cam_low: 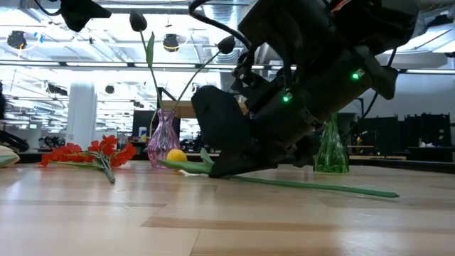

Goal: Pick and place flowers into a vace then onto a shelf
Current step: Put the yellow tulip into the purple vase

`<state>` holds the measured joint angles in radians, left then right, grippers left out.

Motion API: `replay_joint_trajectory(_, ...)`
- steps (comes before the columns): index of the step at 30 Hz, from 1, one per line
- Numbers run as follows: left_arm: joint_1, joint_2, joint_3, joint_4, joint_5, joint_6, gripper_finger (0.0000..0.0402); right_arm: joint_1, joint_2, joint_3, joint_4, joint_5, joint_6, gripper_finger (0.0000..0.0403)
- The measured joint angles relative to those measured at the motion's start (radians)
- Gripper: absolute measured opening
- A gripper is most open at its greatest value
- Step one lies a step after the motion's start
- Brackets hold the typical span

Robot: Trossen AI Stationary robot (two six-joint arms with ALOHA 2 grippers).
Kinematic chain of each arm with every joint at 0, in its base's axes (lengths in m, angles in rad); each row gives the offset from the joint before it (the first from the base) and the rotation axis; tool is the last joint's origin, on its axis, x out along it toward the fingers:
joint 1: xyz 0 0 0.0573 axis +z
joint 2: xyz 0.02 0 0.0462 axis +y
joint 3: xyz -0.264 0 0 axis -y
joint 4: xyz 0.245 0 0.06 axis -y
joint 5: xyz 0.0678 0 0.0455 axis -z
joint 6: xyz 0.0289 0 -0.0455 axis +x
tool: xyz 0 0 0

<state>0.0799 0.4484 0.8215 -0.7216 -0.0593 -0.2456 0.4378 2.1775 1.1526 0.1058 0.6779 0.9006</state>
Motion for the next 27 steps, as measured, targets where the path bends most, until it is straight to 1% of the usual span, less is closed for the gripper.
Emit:
replay_joint_trajectory(5, 0.000, 0.000, 0.000, 0.000, 0.000, -0.001, 0.0193, 0.019, -0.021, -0.001, -0.016, -0.018, -0.007, 0.0001)
replay_joint_trajectory(9, 0.000, 0.000, 0.000, 0.001, -0.013, -0.001, 0.0193, 0.040, -0.058, -0.003, -0.030, -0.076, -0.041, 0.0001)
replay_joint_trajectory(11, 0.000, 0.000, 0.000, 0.005, -0.023, -0.001, 0.0193, 0.058, -0.082, -0.006, -0.052, -0.072, -0.067, 0.0001)
replay_joint_trajectory(18, 0.000, -0.004, 0.000, 0.061, -0.015, 0.007, 0.0193, 0.090, -0.132, 0.044, -0.083, -0.002, -0.171, 0.0001)
replay_joint_trajectory(20, 0.000, -0.004, 0.000, 0.085, 0.006, 0.007, 0.0193, 0.101, -0.147, 0.063, -0.130, 0.019, -0.202, 0.0001)
replay_joint_trajectory(27, -0.016, -0.004, 0.000, 0.162, 0.110, 0.009, 0.0193, 0.097, -0.160, 0.180, -0.210, 0.068, -0.344, 0.0001)
